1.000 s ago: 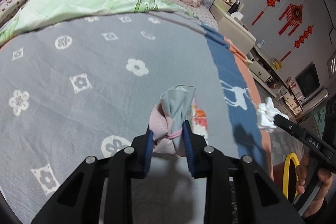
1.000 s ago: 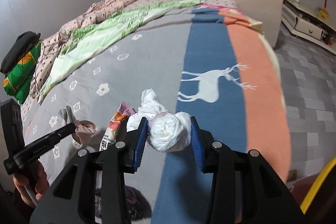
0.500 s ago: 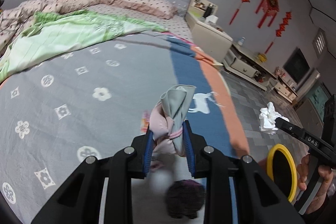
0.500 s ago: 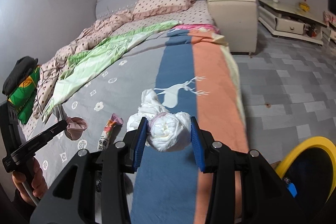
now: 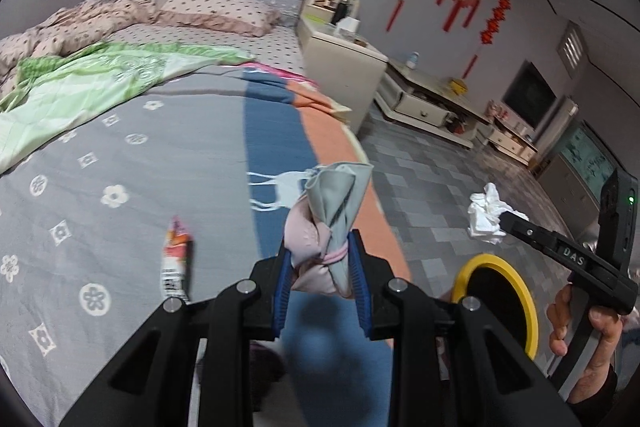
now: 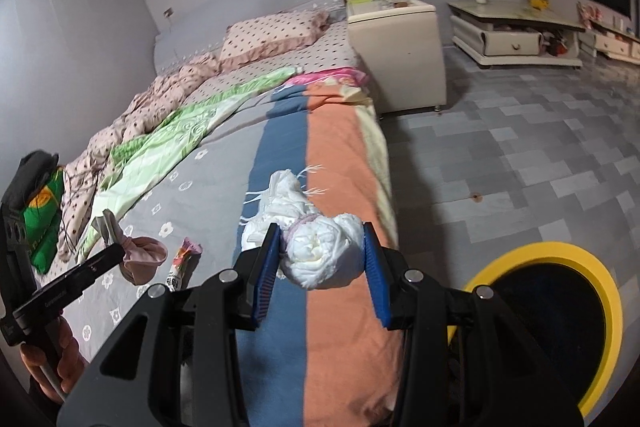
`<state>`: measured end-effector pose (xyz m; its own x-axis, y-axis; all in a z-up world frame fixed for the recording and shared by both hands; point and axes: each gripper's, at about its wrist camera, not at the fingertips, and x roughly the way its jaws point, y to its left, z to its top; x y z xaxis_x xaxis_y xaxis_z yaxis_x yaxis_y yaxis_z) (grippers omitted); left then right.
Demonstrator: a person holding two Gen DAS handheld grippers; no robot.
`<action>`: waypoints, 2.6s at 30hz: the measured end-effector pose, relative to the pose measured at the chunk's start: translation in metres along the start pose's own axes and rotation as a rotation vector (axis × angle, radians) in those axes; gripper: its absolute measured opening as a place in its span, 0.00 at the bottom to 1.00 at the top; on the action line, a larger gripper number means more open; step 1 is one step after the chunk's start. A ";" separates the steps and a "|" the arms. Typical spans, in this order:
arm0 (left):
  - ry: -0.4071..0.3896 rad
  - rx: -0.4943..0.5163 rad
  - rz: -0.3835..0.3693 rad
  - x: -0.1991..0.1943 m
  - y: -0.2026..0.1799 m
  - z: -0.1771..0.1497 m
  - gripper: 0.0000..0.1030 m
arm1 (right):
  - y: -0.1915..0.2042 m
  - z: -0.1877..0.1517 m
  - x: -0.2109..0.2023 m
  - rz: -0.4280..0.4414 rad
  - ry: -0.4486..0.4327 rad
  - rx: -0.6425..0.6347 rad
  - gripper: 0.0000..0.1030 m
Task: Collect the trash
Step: 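Carry the pink cloth bundle and white tissue over the bin with both tools, then open both tools to drop the cloth bundle and tissue into the bin, then move both open tools back over the snack bag and black bag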
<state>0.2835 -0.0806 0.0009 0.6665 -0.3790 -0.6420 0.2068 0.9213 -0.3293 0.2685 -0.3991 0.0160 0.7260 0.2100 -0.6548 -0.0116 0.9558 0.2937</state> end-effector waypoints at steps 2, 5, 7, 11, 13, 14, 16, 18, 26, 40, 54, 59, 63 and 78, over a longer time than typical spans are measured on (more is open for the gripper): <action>0.003 0.024 -0.015 0.003 -0.016 0.001 0.24 | -0.011 0.000 -0.006 -0.009 -0.008 0.015 0.38; 0.011 0.050 -0.036 0.007 -0.038 0.000 0.24 | -0.029 -0.002 -0.017 -0.023 -0.017 0.040 0.38; 0.018 0.073 -0.049 0.012 -0.053 -0.001 0.24 | -0.041 -0.003 -0.024 -0.032 -0.024 0.054 0.38; 0.033 0.110 -0.073 0.020 -0.077 -0.004 0.24 | -0.064 -0.004 -0.038 -0.050 -0.040 0.082 0.38; 0.040 0.127 -0.085 0.024 -0.089 -0.005 0.24 | -0.074 -0.005 -0.044 -0.059 -0.044 0.096 0.38; 0.046 0.137 -0.096 0.027 -0.097 -0.006 0.24 | -0.079 -0.006 -0.047 -0.062 -0.045 0.105 0.38; 0.054 0.153 -0.109 0.031 -0.110 -0.008 0.24 | -0.091 -0.008 -0.051 -0.065 -0.046 0.125 0.38; 0.060 0.174 -0.120 0.037 -0.124 -0.009 0.24 | -0.102 -0.011 -0.057 -0.078 -0.052 0.138 0.38; 0.114 0.228 -0.174 0.062 -0.170 -0.023 0.24 | -0.134 -0.024 -0.074 -0.143 -0.070 0.164 0.38; 0.216 0.298 -0.243 0.113 -0.227 -0.054 0.24 | -0.202 -0.053 -0.082 -0.225 -0.062 0.277 0.39; 0.283 0.370 -0.257 0.138 -0.258 -0.082 0.25 | -0.258 -0.077 -0.078 -0.300 -0.046 0.378 0.43; 0.283 0.368 -0.270 0.138 -0.254 -0.079 0.30 | -0.260 -0.078 -0.084 -0.331 -0.077 0.385 0.48; 0.260 0.349 -0.267 0.133 -0.248 -0.078 0.56 | -0.262 -0.078 -0.094 -0.360 -0.115 0.412 0.68; 0.211 0.267 -0.145 0.123 -0.178 -0.055 0.84 | -0.236 -0.081 -0.092 -0.354 -0.123 0.401 0.89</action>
<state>0.2897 -0.2958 -0.0578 0.4596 -0.4916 -0.7397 0.4866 0.8361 -0.2533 0.1484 -0.6277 -0.0493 0.7132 -0.1582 -0.6829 0.4933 0.8054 0.3286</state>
